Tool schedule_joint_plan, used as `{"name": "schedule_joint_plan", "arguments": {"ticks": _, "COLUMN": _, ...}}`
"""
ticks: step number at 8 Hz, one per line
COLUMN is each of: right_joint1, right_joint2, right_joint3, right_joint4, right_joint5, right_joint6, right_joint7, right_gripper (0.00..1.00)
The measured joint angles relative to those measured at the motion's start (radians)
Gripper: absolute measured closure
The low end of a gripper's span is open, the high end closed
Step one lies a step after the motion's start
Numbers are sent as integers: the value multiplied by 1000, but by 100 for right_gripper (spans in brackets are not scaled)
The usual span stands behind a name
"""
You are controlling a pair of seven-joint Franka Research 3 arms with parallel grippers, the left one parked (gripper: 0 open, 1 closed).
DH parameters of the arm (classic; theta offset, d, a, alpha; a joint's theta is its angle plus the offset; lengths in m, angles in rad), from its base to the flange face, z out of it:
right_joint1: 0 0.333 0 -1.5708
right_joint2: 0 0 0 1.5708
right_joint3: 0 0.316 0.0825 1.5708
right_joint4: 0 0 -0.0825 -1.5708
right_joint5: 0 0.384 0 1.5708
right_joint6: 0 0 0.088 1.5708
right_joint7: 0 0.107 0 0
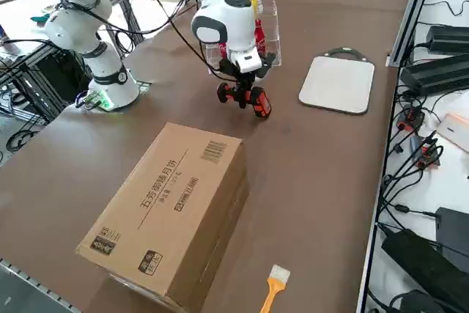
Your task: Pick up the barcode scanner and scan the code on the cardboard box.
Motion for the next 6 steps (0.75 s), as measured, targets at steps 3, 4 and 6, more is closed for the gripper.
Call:
{"name": "schedule_joint_plan", "arguments": {"ticks": 3, "right_joint1": 0, "right_joint2": 0, "right_joint3": 0, "right_joint4": 1, "right_joint5": 0, "right_joint6": 4, "right_joint7": 0, "right_gripper": 44}}
{"name": "schedule_joint_plan", "arguments": {"ticks": 4, "right_joint1": 2, "right_joint2": -2, "right_joint3": 0, "right_joint4": 4, "right_joint5": 0, "right_joint6": 5, "right_joint7": 0, "right_gripper": 28}}
{"name": "schedule_joint_plan", "arguments": {"ticks": 6, "right_joint1": 4, "right_joint2": -26, "right_joint3": 0, "right_joint4": 16, "right_joint5": -1, "right_joint6": 5, "right_joint7": 0, "right_gripper": 0}}
